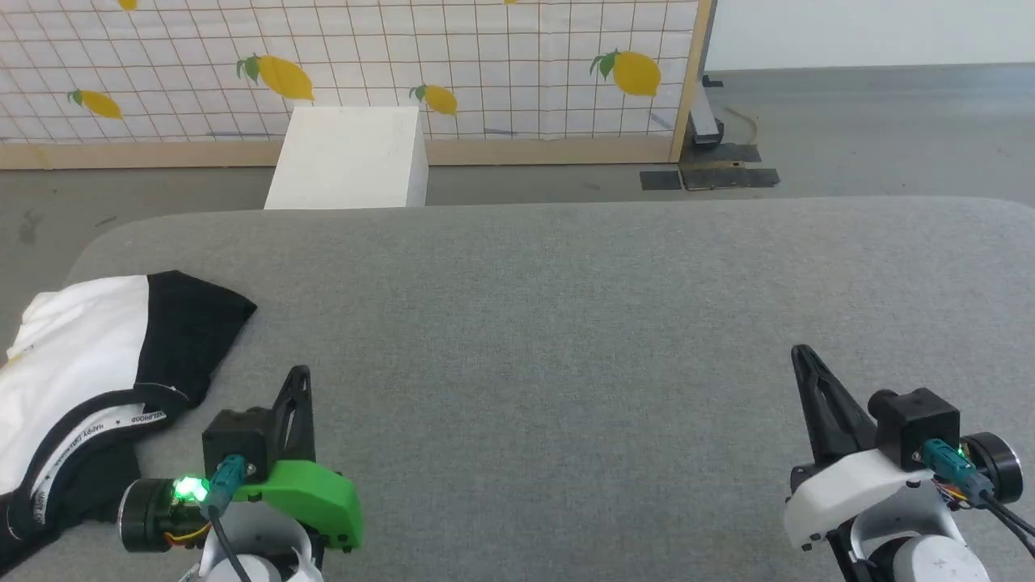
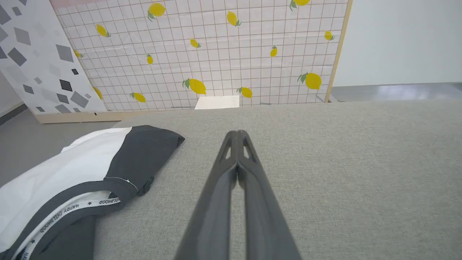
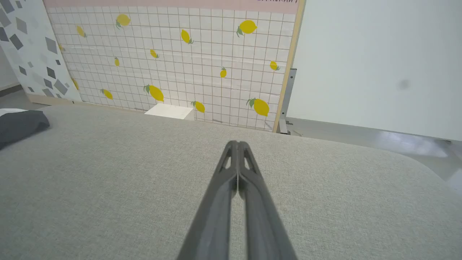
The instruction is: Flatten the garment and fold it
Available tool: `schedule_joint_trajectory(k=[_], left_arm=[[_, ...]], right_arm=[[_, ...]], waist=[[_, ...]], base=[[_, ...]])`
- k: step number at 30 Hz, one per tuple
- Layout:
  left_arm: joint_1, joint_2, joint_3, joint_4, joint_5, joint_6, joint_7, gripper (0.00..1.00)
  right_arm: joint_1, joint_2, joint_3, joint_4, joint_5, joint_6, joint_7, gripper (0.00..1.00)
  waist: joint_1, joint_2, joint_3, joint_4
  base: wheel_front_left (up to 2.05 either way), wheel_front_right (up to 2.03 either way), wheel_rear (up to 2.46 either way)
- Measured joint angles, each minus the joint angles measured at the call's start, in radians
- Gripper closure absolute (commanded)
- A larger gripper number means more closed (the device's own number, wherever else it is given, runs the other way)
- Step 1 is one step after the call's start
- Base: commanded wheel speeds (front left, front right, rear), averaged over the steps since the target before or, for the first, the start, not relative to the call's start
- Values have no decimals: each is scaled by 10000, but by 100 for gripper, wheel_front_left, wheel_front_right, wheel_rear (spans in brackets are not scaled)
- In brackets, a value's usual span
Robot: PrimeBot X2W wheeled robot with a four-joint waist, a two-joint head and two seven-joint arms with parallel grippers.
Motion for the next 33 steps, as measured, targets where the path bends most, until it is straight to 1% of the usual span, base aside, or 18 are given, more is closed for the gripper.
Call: schedule_joint_trajectory(k=[14, 15, 33], left_arm=[[0, 0, 0, 0, 0, 0, 0, 100], [0, 0, 0, 0, 0, 0, 0, 0], [-4, 2, -77, 232, -171, 0, -251, 0]], right_arm=[[0, 0, 0, 0, 0, 0, 0, 100], [0, 0, 0, 0, 0, 0, 0, 0], [1, 0, -192, 251, 219, 0, -242, 0]], waist=[[0, 0, 0, 0], [0, 0, 0, 0], [0, 0, 8, 27]], base=[[0, 0, 0], [0, 0, 0], [0, 0, 0]])
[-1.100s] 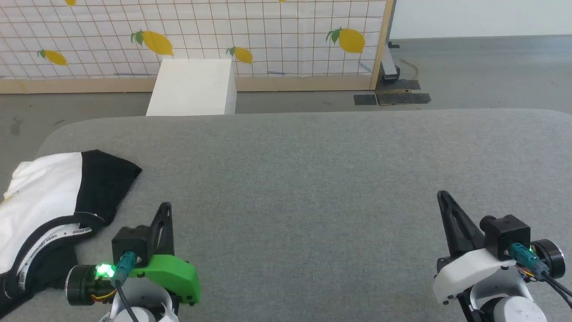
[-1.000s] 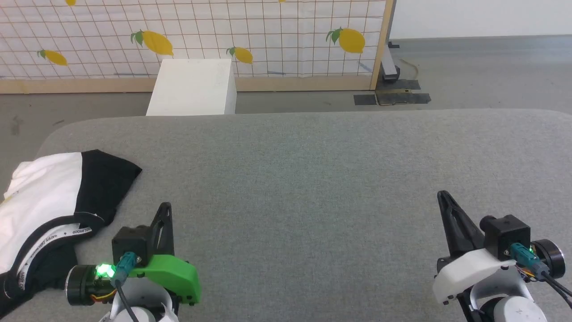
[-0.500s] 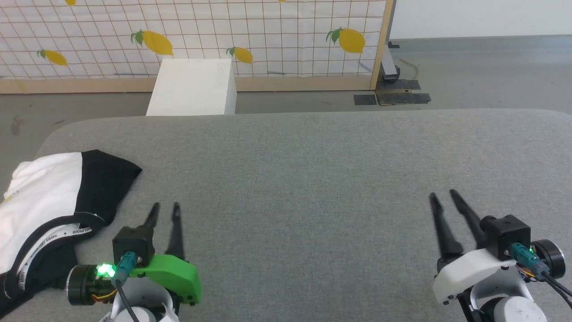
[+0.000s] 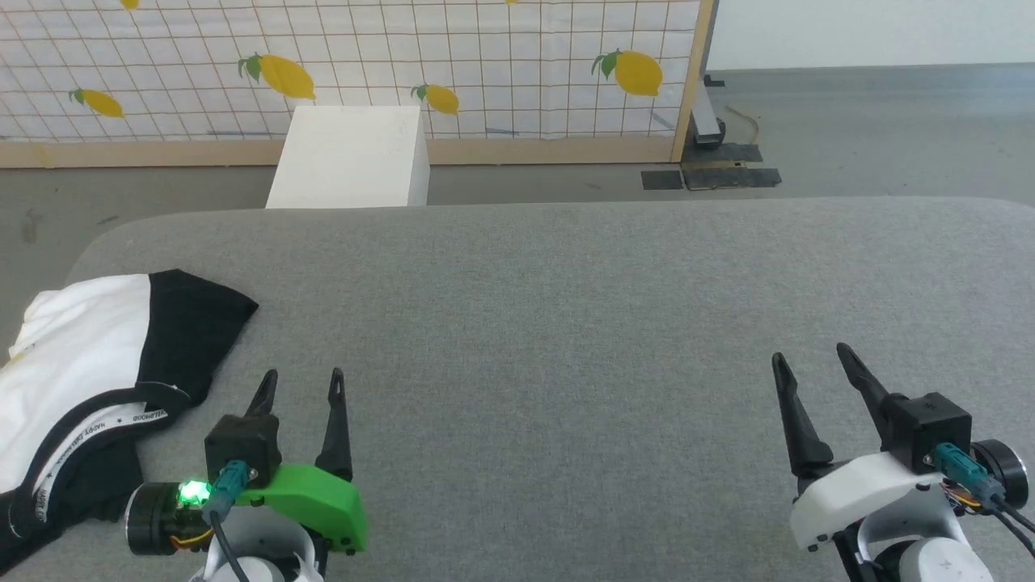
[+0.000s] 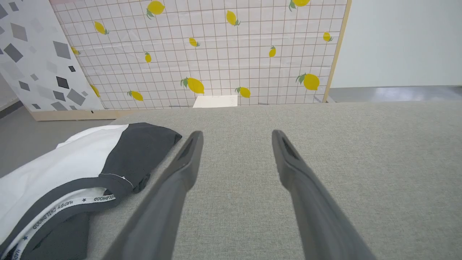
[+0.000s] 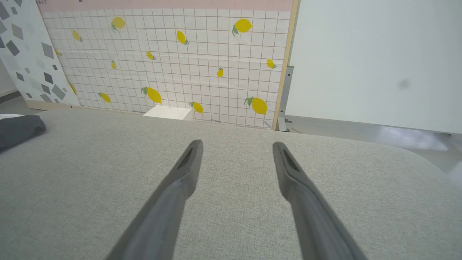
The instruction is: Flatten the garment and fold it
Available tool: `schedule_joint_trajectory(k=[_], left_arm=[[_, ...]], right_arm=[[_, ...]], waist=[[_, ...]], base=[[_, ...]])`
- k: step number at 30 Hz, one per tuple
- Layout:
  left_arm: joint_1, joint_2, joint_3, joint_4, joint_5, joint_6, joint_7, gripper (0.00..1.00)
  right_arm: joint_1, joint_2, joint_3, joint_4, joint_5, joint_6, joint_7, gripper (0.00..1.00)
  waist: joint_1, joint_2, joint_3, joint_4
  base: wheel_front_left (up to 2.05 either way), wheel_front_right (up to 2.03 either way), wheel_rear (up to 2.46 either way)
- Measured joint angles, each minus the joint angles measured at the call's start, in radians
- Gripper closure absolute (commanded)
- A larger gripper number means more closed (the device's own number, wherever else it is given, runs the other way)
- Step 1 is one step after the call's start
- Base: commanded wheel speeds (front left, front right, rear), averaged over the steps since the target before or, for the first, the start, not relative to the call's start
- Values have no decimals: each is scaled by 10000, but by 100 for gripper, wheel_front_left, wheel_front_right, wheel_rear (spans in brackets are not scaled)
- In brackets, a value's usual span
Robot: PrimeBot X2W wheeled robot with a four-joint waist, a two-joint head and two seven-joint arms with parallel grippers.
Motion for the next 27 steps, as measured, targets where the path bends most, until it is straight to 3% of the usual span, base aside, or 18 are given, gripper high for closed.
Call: schedule_joint_trajectory(k=[11, 27], left_arm=[[0, 0, 48, 104, -77, 82, -207, 0], [2, 0, 59, 311, -190, 171, -548, 0]], right_arm=[[66, 0, -92, 176, 217, 0, -190, 0], [182, 0, -127, 472, 477, 0, -541, 0]], waist=[[1, 0, -14, 322], [1, 0, -46, 1371]], base=[[0, 0, 0], [0, 0, 0]])
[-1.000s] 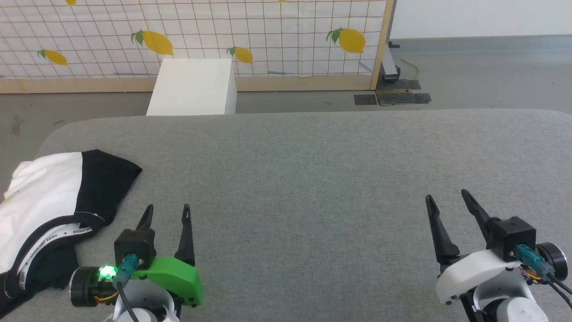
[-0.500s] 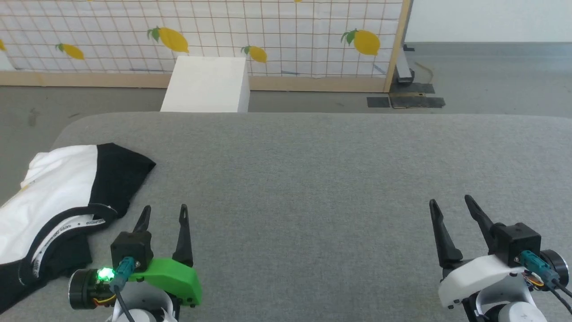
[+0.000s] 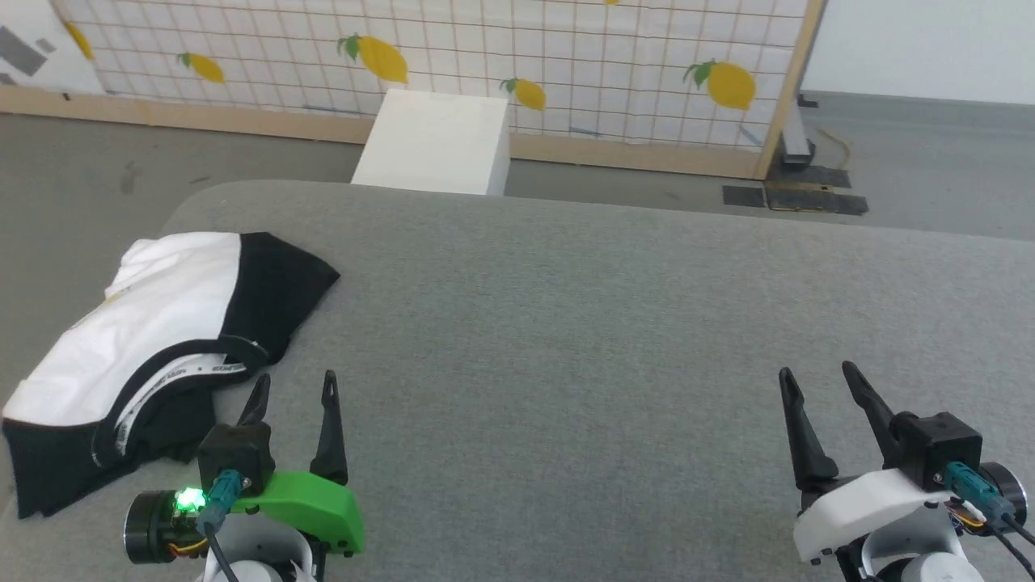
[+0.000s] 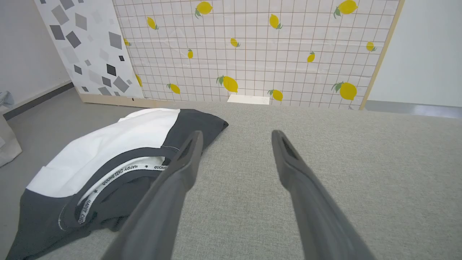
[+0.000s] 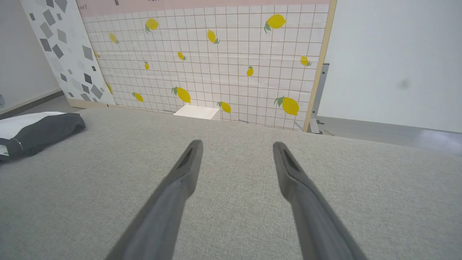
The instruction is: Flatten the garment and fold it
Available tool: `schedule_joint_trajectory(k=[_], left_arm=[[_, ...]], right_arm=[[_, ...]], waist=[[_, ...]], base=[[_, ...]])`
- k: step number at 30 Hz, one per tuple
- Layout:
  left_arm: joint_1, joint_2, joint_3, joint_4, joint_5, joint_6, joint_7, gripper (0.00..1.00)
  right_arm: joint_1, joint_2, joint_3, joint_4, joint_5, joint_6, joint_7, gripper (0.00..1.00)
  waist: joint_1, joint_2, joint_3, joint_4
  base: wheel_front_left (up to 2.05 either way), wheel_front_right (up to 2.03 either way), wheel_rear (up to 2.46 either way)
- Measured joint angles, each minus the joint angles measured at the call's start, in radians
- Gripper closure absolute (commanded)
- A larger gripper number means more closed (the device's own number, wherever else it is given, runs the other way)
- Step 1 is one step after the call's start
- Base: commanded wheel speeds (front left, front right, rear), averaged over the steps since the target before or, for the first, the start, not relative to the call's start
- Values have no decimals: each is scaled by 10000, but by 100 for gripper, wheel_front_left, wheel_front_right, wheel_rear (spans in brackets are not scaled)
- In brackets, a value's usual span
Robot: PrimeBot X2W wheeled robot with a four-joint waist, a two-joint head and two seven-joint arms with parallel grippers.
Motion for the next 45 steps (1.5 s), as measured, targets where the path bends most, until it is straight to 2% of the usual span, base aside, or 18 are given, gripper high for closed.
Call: schedule_joint_trajectory(k=[21, 45], left_arm=[[108, 0, 267, 140, -136, 184, -426, 0], [292, 0, 368, 380, -426, 359, -903, 0]], right_arm=[[142, 0, -27, 466, 424, 0, -430, 0], [322, 2, 12, 997, 859, 0, -915, 0]], waist=[[0, 0, -115, 1598], [0, 0, -206, 3065]], base=[[0, 0, 0], [0, 0, 0]])
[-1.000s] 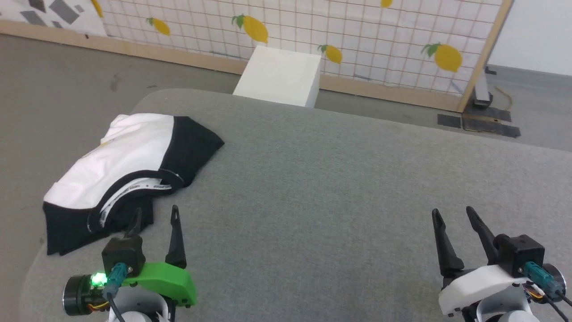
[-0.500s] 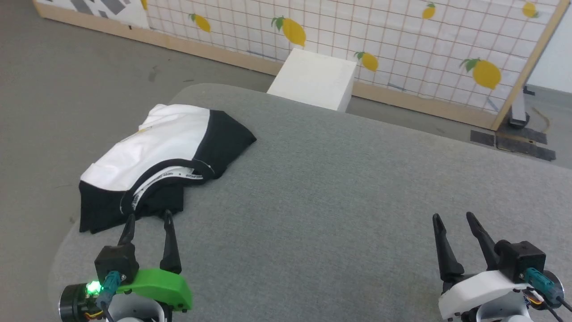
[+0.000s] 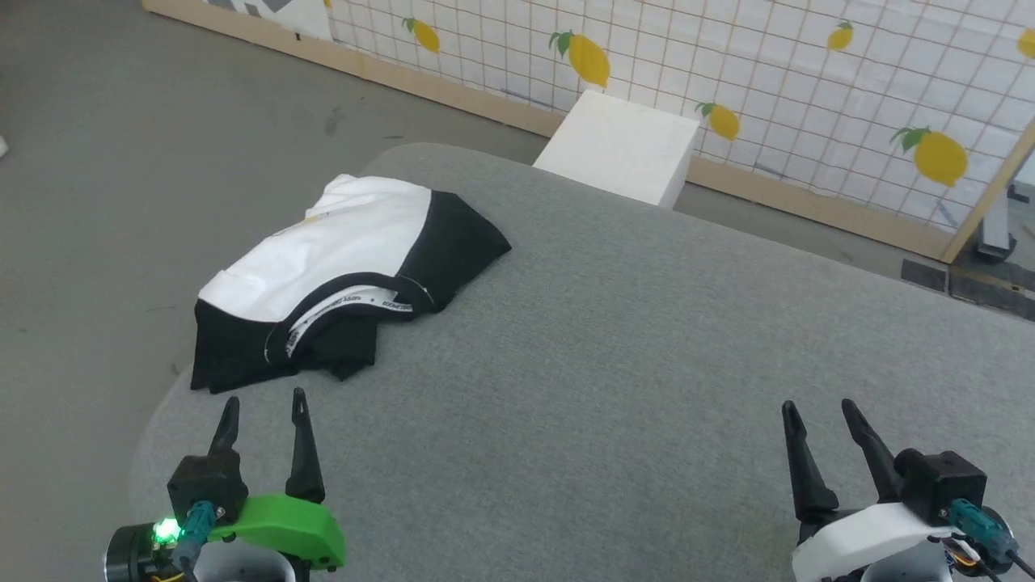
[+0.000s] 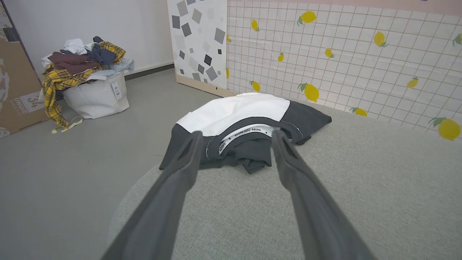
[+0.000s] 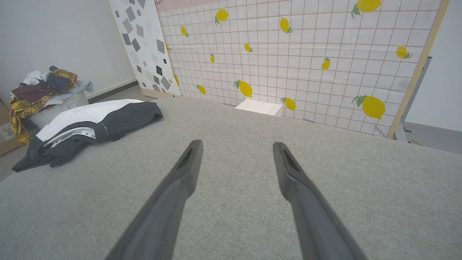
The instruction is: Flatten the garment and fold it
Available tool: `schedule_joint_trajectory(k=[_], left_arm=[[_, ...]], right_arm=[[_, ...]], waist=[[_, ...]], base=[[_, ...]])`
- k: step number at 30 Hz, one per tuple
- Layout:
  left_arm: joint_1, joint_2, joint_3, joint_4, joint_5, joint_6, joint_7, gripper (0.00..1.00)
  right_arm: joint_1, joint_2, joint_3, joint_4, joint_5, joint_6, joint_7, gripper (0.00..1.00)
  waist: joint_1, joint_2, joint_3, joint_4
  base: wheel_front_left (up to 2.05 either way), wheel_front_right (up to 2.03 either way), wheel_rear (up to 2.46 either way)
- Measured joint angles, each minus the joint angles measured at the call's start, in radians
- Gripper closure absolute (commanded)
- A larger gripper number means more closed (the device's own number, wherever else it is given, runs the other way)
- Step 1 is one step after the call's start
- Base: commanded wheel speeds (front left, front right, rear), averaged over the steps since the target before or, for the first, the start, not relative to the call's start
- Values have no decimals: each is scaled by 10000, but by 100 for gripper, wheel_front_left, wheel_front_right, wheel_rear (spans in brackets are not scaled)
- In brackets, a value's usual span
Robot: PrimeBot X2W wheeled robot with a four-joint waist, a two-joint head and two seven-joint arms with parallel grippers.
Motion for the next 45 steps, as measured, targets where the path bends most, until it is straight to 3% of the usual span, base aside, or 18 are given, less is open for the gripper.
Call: schedule_joint_trajectory(k=[37, 45], left_arm=[[70, 0, 127, 541, -148, 257, -780, 0], [15, 8, 188, 654, -272, 255, -825, 0]], right_arm=[[121, 2, -268, 619, 424, 0, -748, 0], [122, 4, -303, 673, 420, 0, -834, 0]], waist=[[0, 0, 37, 1811], [-1, 0, 183, 1871]], base=[[0, 0, 0], [0, 0, 0]])
